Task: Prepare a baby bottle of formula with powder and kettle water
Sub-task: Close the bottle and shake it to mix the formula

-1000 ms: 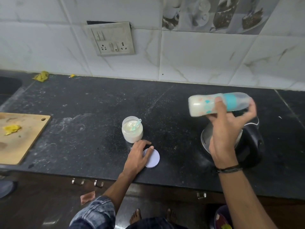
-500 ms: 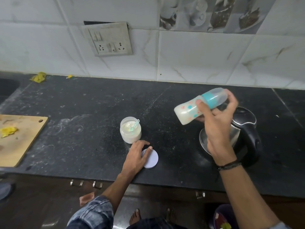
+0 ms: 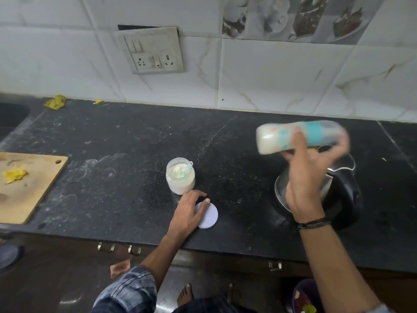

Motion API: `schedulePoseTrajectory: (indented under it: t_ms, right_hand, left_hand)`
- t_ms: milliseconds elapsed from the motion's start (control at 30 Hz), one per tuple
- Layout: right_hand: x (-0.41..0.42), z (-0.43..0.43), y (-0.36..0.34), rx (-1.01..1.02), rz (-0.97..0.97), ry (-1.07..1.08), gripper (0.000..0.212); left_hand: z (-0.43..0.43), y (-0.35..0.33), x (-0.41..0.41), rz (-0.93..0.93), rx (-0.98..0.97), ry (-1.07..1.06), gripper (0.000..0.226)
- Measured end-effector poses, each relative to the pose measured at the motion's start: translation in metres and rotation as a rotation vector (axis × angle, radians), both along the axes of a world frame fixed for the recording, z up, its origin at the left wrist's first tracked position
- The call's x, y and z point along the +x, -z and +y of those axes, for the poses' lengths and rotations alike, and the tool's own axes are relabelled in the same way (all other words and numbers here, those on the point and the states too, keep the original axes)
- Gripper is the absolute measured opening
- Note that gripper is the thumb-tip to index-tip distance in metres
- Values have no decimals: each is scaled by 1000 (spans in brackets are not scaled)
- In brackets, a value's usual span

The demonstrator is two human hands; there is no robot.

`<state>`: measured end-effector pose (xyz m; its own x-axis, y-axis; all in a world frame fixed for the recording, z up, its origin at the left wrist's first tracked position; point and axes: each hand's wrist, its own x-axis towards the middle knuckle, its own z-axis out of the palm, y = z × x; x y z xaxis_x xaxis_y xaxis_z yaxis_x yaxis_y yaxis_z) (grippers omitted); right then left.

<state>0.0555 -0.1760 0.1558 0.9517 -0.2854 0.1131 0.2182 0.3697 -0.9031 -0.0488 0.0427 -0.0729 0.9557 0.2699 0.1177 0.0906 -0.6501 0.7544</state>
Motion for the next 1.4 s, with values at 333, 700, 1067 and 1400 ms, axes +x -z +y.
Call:
schedulePoseTrajectory:
  t_ms: [333,700,1067,1400]
  right_hand:
    - [2,-1,1,-156,1,-149,76]
    - [-10,4,14,-32,29,-63,76]
    - [2,-9,6,87,-68,102,83]
    - [1,-7,5,77,-38,95,79]
  left_hand:
    - [1,-1,-1,-7,-2,5,32]
    - [-1,-2,0,-4,-7,7,31]
    - [-2,-4,1,2,7,-1,32]
    - [-2,-7,0,8,4,-8,29]
